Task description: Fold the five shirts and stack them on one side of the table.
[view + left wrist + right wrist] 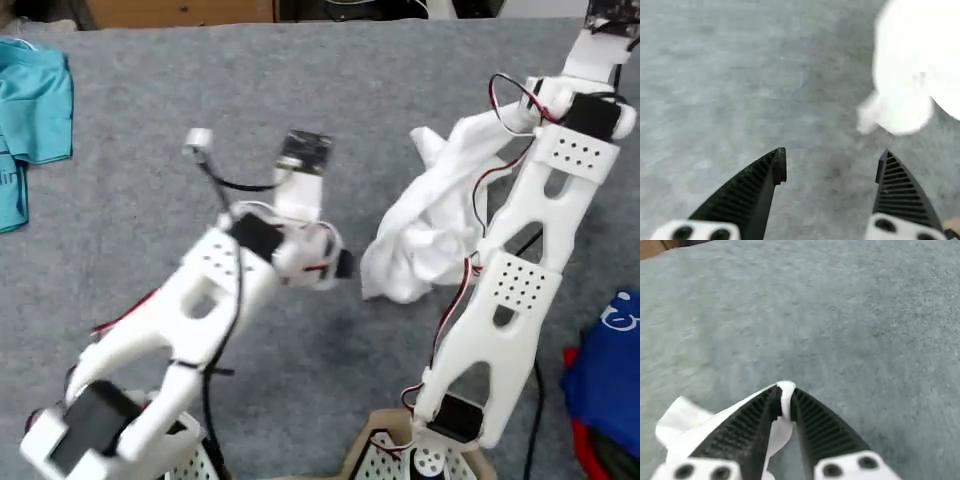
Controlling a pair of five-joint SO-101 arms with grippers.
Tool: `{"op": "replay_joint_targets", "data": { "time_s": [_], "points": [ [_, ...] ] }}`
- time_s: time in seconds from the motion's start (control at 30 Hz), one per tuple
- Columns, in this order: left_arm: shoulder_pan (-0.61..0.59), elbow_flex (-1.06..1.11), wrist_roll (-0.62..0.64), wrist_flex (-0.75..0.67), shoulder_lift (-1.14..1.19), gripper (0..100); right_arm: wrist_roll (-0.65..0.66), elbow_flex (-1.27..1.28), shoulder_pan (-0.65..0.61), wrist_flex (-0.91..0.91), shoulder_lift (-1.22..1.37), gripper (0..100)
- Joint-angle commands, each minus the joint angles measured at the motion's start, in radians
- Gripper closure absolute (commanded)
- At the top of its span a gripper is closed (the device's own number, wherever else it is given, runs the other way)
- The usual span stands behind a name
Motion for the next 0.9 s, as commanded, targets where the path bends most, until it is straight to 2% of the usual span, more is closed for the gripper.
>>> {"op": "replay_joint_targets", "data": {
  "time_s": [0.0,0.27,0.4,0.57,0.73,0.87],
  "points": [
    [0.023,-0.124,0.003,-0.069,0.111,70,0.011,-0.035,0.021,-0.081,-0.005,99.3],
    [0.020,-0.446,0.005,-0.086,0.438,70,0.011,-0.033,0.071,-0.109,-0.001,99.3],
    [0.015,-0.531,0.000,-0.054,0.564,70,0.011,-0.033,0.074,-0.109,-0.001,99.3],
    [0.000,-0.585,-0.003,0.078,0.578,70,0.011,-0.033,0.074,-0.109,0.001,99.3],
    [-0.072,-0.618,-0.011,0.098,0.584,70,0.011,-0.033,0.073,-0.107,0.001,99.3],
    [-0.086,-0.629,-0.109,0.135,0.578,70,0.011,-0.033,0.059,-0.107,0.024,99.3]
  ]
}}
